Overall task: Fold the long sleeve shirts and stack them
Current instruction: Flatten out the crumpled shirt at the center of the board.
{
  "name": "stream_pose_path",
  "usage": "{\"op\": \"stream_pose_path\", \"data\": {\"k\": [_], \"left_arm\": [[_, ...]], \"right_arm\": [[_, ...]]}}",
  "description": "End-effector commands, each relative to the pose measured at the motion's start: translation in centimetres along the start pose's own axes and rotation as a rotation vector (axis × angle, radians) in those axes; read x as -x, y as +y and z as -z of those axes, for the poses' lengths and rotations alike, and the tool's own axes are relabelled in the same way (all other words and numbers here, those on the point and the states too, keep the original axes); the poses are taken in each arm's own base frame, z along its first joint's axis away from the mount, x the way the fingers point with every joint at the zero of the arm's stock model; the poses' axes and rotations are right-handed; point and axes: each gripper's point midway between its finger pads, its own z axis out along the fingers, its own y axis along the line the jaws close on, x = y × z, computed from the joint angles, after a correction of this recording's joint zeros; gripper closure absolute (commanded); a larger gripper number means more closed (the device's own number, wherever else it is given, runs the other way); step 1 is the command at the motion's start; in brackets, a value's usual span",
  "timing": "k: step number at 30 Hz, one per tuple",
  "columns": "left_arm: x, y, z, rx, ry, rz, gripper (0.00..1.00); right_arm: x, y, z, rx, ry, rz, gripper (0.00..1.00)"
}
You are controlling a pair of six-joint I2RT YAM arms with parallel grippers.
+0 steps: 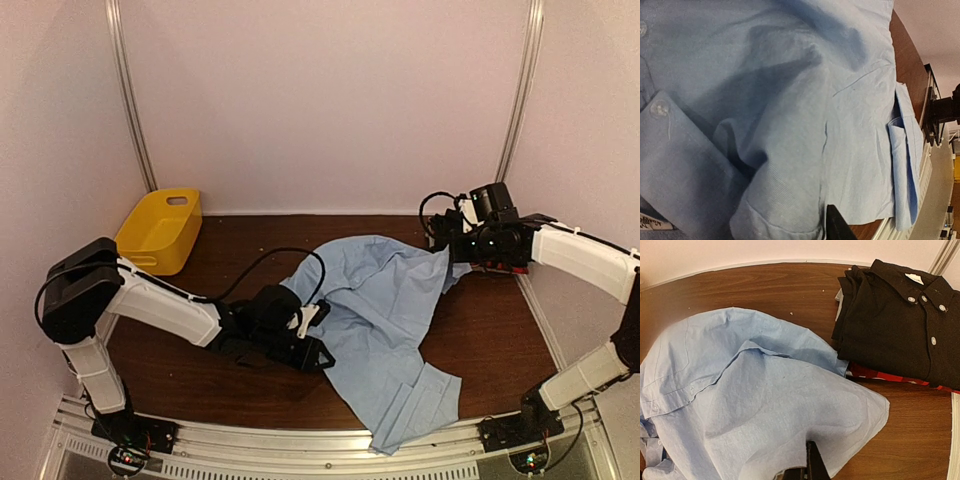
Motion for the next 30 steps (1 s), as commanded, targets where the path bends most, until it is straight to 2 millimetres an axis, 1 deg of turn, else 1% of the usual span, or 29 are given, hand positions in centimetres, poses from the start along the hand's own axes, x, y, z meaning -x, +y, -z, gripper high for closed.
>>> {"op": "stream_pose_path", "data": {"k": [1,3,5,6,8,10,11,13,14,15,17,18,20,21,22,24,26,28,30], "left_arm": [[1.7,-1.3,0.1,-0.09,-0.066,-0.025,0.78],[2.0,-1.5,0.4,-0.106,-0.077,-0.023,0.86],[2.5,-1.3,1.1,-0.116,-0.094,-0.014,0.97],[2.7,-1.1,1.6,-0.118,-0.1,-0.01,1.0],[3.6,-0.4,3.2,-0.105,-0.124,-0.005,1.0],[4.8,0.7,5.7,-0.066,-0.155,-0.006,1.0],[6.0,1.1,7.3,-0.042,-0.188,-0.015,1.0],[8.4,2.0,11.2,0.025,-0.255,-0.03,1.0],[10.1,2.3,14.1,0.059,-0.314,-0.039,1.0],[11.5,2.8,16.7,0.095,-0.361,-0.041,1.0],[14.3,3.8,21.9,0.151,-0.459,-0.049,1.0],[15.8,4.8,24.8,0.185,-0.513,-0.043,1.0],[18.1,5.4,29.6,0.221,-0.598,-0.049,1.0],[19.1,5.4,31.5,0.237,-0.63,-0.06,1.0],[20.0,5.2,33.2,0.249,-0.658,-0.069,1.0],[21.8,4.6,35.3,0.273,-0.695,-0.097,1.0],[23.6,3.3,37.1,0.277,-0.727,-0.13,1.0],[25.2,2.4,38.3,0.276,-0.756,-0.151,1.0],[26.6,1.5,39.6,0.278,-0.788,-0.168,1.0]], "right_arm": [[0.4,-0.1,0.9,0.01,-0.027,-0.002,1.0],[0.4,-0.3,1.0,0.004,-0.029,-0.001,1.0],[0.4,-0.4,1.2,-0.001,-0.031,0.002,1.0],[0.5,-0.4,1.4,-0.001,-0.033,0.003,1.0],[0.7,-0.4,1.9,0.0,-0.04,0.007,1.0],[1.2,-0.4,2.9,0.003,-0.052,0.009,1.0],[1.9,-0.6,3.8,-0.009,-0.075,0.008,1.0],[3.1,-0.6,5.5,-0.008,-0.116,0.009,1.0],[3.7,-0.5,6.5,0.002,-0.136,0.009,1.0],[4.3,-0.2,7.5,0.018,-0.153,0.01,1.0],[5.5,0.9,9.4,0.07,-0.187,0.018,1.0],[6.1,1.6,10.5,0.097,-0.203,0.028,1.0],[7.2,2.7,12.3,0.129,-0.235,0.046,1.0],[7.7,3.2,13.2,0.145,-0.251,0.056,1.0],[8.1,3.9,14.0,0.164,-0.265,0.07,1.0],[9.0,5.4,15.8,0.218,-0.297,0.1,1.0],[9.4,7.0,17.2,0.277,-0.318,0.13,1.0],[9.7,8.1,18.1,0.315,-0.332,0.158,1.0],[10.1,8.8,18.9,0.329,-0.345,0.178,1.0]]}}
